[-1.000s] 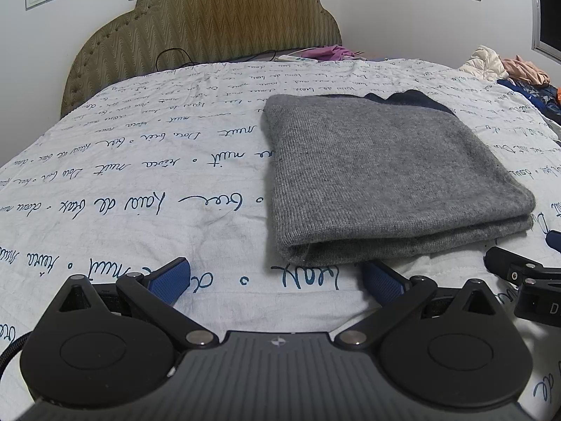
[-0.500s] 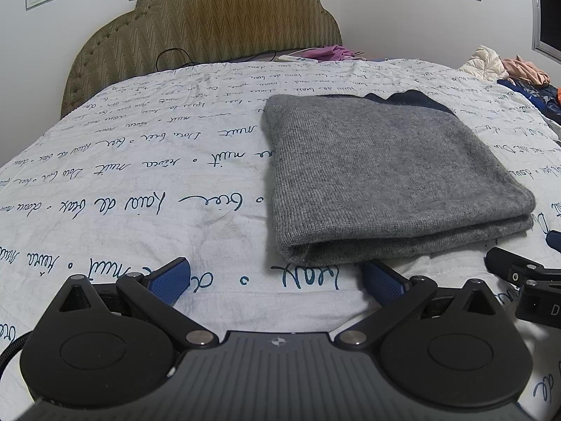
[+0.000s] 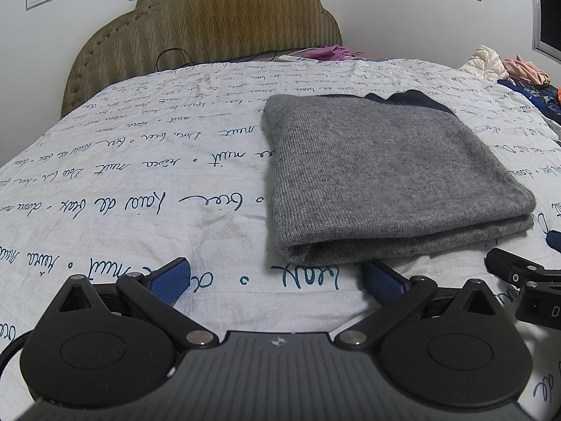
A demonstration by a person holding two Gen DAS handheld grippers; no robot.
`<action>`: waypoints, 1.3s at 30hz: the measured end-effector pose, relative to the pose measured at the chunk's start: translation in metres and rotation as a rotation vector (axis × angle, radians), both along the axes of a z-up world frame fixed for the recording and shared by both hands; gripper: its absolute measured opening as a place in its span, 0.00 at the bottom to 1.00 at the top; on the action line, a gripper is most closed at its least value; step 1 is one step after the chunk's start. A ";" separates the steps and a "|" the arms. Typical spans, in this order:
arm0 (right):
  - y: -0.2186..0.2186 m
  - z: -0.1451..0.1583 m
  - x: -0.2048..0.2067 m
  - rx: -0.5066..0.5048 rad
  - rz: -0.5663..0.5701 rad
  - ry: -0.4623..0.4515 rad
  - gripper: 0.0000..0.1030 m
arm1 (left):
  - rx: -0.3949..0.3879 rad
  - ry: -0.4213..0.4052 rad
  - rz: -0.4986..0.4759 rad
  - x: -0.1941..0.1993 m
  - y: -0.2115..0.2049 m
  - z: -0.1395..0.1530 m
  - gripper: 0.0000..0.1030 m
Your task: Fold small clothes
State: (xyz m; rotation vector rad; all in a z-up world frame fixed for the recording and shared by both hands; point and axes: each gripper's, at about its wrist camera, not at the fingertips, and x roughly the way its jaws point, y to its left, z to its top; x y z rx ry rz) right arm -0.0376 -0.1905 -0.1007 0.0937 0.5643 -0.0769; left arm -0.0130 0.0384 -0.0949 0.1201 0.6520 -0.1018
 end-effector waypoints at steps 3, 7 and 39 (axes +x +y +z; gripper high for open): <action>0.000 0.000 0.000 0.000 0.000 0.000 1.00 | 0.000 0.000 0.000 0.000 0.000 0.000 0.99; 0.000 0.000 0.000 0.000 0.000 0.000 1.00 | 0.000 0.000 0.000 0.000 0.000 0.000 0.99; -0.007 0.021 0.020 0.045 0.052 0.220 1.00 | -0.047 0.098 -0.010 0.001 0.003 0.009 1.00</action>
